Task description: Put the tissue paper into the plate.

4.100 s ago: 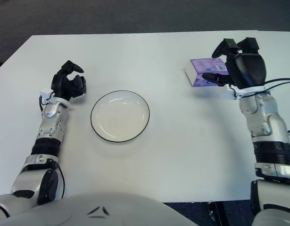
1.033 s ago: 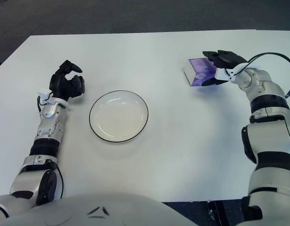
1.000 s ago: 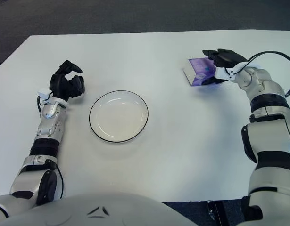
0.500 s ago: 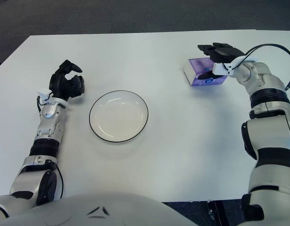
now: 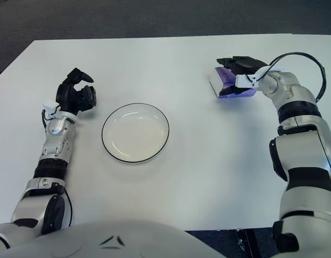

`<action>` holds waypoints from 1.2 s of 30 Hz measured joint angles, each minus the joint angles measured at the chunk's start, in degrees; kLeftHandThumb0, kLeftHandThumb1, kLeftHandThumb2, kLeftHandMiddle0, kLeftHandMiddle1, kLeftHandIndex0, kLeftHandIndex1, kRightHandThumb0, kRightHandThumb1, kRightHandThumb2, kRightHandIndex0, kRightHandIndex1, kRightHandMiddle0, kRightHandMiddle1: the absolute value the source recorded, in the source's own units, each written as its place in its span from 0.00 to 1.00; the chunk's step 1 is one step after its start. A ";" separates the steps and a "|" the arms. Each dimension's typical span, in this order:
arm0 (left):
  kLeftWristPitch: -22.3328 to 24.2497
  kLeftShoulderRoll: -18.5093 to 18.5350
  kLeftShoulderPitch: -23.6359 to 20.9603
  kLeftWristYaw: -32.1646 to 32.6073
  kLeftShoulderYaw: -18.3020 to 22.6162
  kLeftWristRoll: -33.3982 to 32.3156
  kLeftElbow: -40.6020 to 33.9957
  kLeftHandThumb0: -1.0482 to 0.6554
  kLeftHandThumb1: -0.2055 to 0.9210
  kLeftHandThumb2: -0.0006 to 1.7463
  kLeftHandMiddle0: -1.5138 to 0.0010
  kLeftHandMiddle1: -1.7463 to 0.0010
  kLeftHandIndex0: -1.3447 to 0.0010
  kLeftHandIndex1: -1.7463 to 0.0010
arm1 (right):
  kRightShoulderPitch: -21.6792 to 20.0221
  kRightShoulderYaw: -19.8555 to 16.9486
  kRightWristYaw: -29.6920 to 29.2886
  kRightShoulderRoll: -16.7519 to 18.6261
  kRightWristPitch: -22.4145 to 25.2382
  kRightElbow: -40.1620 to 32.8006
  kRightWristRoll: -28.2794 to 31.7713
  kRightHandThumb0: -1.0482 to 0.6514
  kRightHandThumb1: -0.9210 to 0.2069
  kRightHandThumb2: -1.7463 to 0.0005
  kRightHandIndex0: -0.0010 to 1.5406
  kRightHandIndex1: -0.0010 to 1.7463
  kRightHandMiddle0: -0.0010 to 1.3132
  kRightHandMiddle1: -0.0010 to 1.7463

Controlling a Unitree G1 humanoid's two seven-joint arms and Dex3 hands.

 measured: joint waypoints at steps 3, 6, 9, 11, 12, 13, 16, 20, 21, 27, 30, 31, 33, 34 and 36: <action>0.00 0.00 0.14 0.05 0.00 0.06 -0.37 0.35 0.56 0.68 0.15 0.00 0.61 0.00 | 0.00 0.24 0.98 0.43 0.69 0.08 0.00 0.00 0.00 0.84 0.00 0.00 0.00 0.00; 0.00 0.00 0.27 0.08 0.00 0.07 -0.72 0.35 0.56 0.68 0.15 0.00 0.61 0.00 | 0.00 0.47 1.77 0.83 1.45 0.27 -0.02 0.00 0.00 0.82 0.00 0.00 0.00 0.00; 0.00 -0.01 0.39 0.10 0.00 0.08 -1.09 0.36 0.56 0.68 0.15 0.00 0.61 0.00 | 0.00 0.73 2.32 1.11 2.14 0.38 -0.02 0.00 0.00 0.80 0.00 0.00 0.00 0.00; 0.00 -0.02 0.49 0.14 -0.01 0.08 -1.35 0.36 0.56 0.67 0.15 0.00 0.61 0.00 | 0.00 0.85 2.45 1.27 2.67 0.54 -0.02 0.00 0.00 0.79 0.00 0.00 0.00 0.00; 0.00 -0.03 0.53 0.17 -0.01 0.08 -1.46 0.36 0.57 0.67 0.15 0.00 0.61 0.00 | 0.00 0.93 2.44 1.36 3.00 0.72 -0.02 0.00 0.00 0.79 0.00 0.00 0.00 0.00; 0.00 -0.03 0.57 0.21 -0.01 0.08 -1.54 0.36 0.57 0.67 0.15 0.00 0.61 0.00 | 0.00 1.03 2.44 1.46 3.23 0.91 -0.02 0.00 0.00 0.78 0.00 0.00 0.00 0.00; 0.00 -0.05 0.65 0.31 -0.01 0.11 -1.71 0.36 0.57 0.67 0.15 0.00 0.61 0.00 | 0.00 1.22 2.32 1.91 4.07 1.63 0.00 0.00 0.00 0.77 0.00 0.00 0.00 0.00; 0.00 -0.06 0.73 0.37 -0.01 0.18 -1.88 0.36 0.57 0.67 0.15 0.00 0.61 0.00 | -0.01 1.53 2.13 2.38 5.04 1.97 0.01 0.00 0.00 0.75 0.00 0.00 0.00 0.00; 0.00 -0.06 0.75 0.38 0.00 0.24 -1.92 0.36 0.57 0.67 0.15 0.00 0.61 0.00 | -0.03 1.57 2.10 2.46 5.20 2.03 0.02 0.00 0.00 0.74 0.00 0.00 0.00 0.00; 0.00 -0.08 0.85 0.49 0.01 0.55 -2.18 0.36 0.57 0.67 0.15 0.00 0.61 0.00 | -0.11 1.81 1.35 2.99 6.47 2.66 0.10 0.01 0.00 0.71 0.00 0.00 0.00 0.00; 0.00 -0.11 0.90 0.77 0.02 0.70 -2.31 0.36 0.57 0.67 0.15 0.00 0.61 0.00 | -0.11 1.87 0.74 3.23 7.16 3.09 0.19 0.01 0.00 0.71 0.00 0.00 0.00 0.00; 0.00 -0.12 0.92 0.89 0.02 0.75 -2.36 0.36 0.57 0.67 0.15 0.00 0.61 0.00 | -0.11 1.87 0.53 3.30 7.37 3.25 0.22 0.01 0.00 0.71 0.00 0.00 0.00 0.00; 0.00 -0.14 0.95 1.06 0.04 0.79 -2.43 0.36 0.56 0.67 0.15 0.00 0.61 0.00 | -0.14 1.90 0.22 3.43 7.86 3.55 0.25 0.02 0.00 0.73 0.00 0.00 0.00 0.00; 0.00 -0.16 0.97 1.15 0.04 0.80 -2.49 0.35 0.56 0.68 0.15 0.00 0.61 0.00 | -0.16 1.91 -0.05 3.50 8.16 3.70 0.25 0.02 0.00 0.74 0.00 0.00 0.01 0.00; 0.00 -0.21 1.01 1.25 0.04 0.80 -2.61 0.35 0.56 0.68 0.14 0.00 0.60 0.00 | -0.16 1.93 -0.48 3.61 8.70 3.95 0.26 0.04 0.00 0.77 0.00 0.00 0.01 0.03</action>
